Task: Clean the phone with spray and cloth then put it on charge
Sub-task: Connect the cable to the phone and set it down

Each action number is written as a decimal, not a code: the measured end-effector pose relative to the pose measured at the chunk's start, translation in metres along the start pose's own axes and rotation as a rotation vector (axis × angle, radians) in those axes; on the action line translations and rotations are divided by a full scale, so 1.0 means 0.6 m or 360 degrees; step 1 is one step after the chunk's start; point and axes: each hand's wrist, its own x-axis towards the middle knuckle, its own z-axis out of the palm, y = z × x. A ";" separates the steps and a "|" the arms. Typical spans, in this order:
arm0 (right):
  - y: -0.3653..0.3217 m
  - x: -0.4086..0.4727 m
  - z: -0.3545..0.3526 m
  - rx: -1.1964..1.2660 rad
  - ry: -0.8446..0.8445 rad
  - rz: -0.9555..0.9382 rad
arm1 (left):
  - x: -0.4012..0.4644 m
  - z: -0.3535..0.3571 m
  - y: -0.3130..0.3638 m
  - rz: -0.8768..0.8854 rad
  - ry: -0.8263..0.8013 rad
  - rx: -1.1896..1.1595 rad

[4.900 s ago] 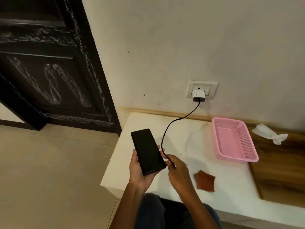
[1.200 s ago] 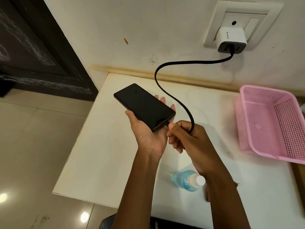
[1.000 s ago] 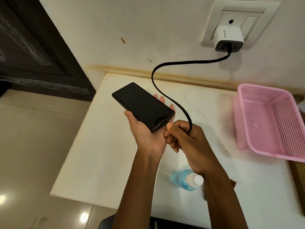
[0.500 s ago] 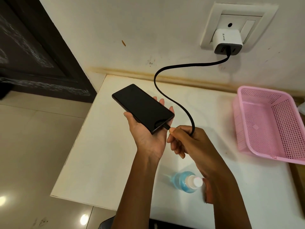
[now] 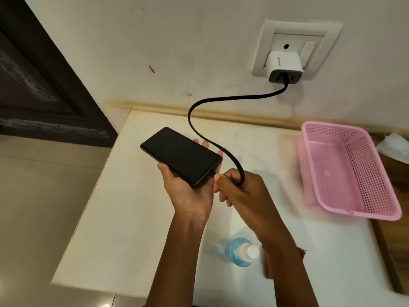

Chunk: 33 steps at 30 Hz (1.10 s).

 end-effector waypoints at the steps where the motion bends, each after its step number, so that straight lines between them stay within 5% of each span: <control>1: -0.004 -0.003 -0.005 -0.0085 0.0027 -0.0018 | 0.002 -0.002 0.000 -0.0002 -0.0013 0.0011; 5: -0.029 -0.009 -0.051 -0.0157 0.0223 -0.0103 | 0.016 -0.013 0.000 0.0039 -0.0010 0.0026; 8: -0.052 0.015 -0.086 0.0280 0.0787 -0.0165 | 0.022 -0.021 0.002 0.0059 -0.0015 0.0042; 11: -0.073 0.069 -0.115 0.0279 0.1250 -0.0212 | 0.026 -0.025 -0.002 0.0059 -0.0013 0.0061; 25: -0.113 0.194 -0.142 -0.0421 0.1345 -0.0241 | 0.028 -0.030 -0.013 0.0005 0.0021 0.0090; 33: -0.107 0.191 -0.137 -0.0446 0.1352 -0.0236 | 0.028 -0.030 -0.015 0.0015 0.0016 0.0148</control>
